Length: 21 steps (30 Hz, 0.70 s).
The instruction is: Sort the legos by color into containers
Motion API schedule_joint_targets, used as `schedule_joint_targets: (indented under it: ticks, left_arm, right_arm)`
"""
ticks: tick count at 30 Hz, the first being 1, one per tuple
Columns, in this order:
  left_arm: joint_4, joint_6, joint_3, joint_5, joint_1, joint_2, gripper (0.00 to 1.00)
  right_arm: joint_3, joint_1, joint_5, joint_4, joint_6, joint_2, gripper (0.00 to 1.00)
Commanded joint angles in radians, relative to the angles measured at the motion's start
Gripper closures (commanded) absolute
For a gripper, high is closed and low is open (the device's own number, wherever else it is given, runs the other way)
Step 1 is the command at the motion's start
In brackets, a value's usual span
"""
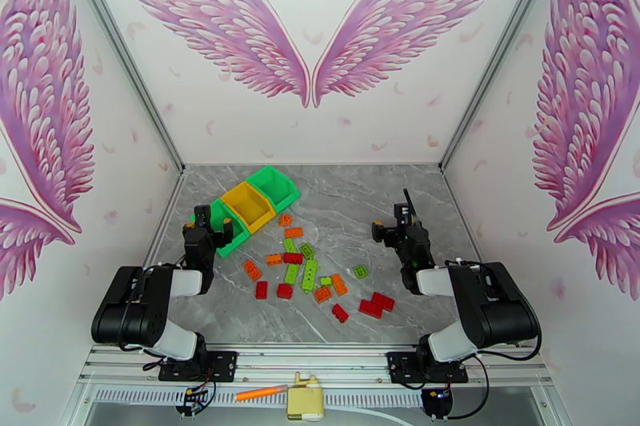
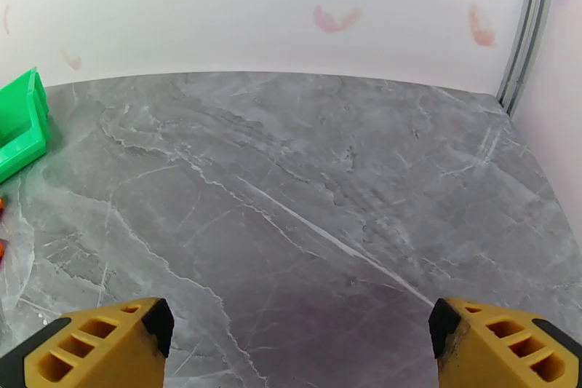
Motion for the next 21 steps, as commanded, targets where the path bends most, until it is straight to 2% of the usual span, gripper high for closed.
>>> schedule_joint_targets:
  ticks: [1, 21]
  left_arm:
    - [-0.006, -0.002, 0.024, 0.008, -0.003, 0.001, 0.01]
    - [-0.005, -0.006, 0.023, 0.012, 0.0, 0.001, 0.01]
  right_arm:
    - [0.018, -0.005, -0.017, -0.006, -0.004, 0.013, 0.01]
    - [0.015, -0.005, -0.016, 0.002, -0.006, 0.013, 0.01]
